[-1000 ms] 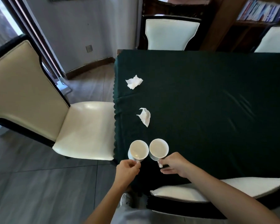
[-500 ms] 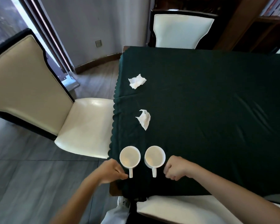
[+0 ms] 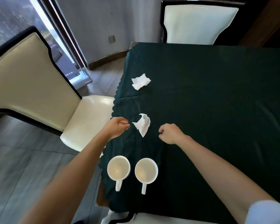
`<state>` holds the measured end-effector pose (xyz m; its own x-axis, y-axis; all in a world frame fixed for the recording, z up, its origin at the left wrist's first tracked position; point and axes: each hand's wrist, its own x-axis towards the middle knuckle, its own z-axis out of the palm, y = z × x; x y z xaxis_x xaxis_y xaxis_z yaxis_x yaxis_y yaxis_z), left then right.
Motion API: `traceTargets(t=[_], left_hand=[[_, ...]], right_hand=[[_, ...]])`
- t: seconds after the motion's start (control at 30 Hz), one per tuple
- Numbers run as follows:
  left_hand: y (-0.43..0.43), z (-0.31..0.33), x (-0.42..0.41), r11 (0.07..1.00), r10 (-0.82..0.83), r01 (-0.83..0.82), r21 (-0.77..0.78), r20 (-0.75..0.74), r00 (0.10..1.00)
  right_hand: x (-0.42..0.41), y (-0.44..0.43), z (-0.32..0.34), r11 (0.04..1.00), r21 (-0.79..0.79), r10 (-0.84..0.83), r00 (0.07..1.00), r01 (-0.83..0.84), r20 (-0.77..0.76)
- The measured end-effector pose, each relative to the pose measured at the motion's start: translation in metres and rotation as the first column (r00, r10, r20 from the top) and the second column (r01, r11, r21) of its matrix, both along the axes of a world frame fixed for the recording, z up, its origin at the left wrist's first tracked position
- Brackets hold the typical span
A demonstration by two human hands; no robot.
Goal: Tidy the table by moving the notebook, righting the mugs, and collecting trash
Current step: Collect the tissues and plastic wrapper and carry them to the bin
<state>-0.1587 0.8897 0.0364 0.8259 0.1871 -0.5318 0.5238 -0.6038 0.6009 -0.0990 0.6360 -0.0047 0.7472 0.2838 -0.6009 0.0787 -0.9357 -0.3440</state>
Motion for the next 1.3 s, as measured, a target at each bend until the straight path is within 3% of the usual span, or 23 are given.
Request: traceTargets(t=[0.23,0.6,0.73,0.83,0.93,1.0,1.13,1.23,1.3], left_hand=[[-0.022,-0.021,0.033,0.998,0.062,-0.062,-0.011,0.020,0.998],[-0.006,-0.058,0.067,0.997,0.040,-0.042,-0.067,-0.030,0.999],[0.000,-0.067,0.072,0.991,0.045,-0.052,-0.125,-0.056,0.997],[0.004,-0.072,0.075,0.972,0.040,-0.058,-0.226,-0.085,0.996],[0.004,-0.072,0.075,0.913,0.018,-0.067,-0.402,-0.125,0.992],[0.004,-0.073,0.075,0.873,0.029,-0.092,-0.478,-0.137,0.990],[0.002,-0.071,0.076,0.825,0.180,-0.209,-0.526,-0.107,0.978],[-0.004,-0.073,0.078,0.791,0.297,-0.304,-0.532,-0.100,0.950],[-0.006,-0.077,0.080,0.697,0.355,-0.370,-0.614,-0.153,0.922]], right_hand=[[0.032,0.042,-0.021,0.993,0.090,0.067,0.985,-0.082,0.158],[0.080,0.084,-0.047,0.982,0.016,0.179,0.961,-0.187,0.209],[0.091,0.089,-0.042,0.991,0.053,0.110,0.984,-0.119,0.143],[0.100,0.090,-0.036,0.983,0.182,0.014,0.999,-0.007,-0.036],[0.108,0.094,-0.023,0.884,0.411,-0.099,0.949,0.222,-0.301],[0.116,0.097,-0.017,0.792,0.515,-0.140,0.918,0.329,-0.370],[0.133,0.100,-0.010,0.703,0.566,-0.224,0.889,0.431,-0.399],[0.144,0.102,-0.012,0.707,0.540,-0.303,0.886,0.457,-0.352],[0.149,0.103,-0.018,0.732,0.524,-0.354,0.900,0.436,-0.254]])
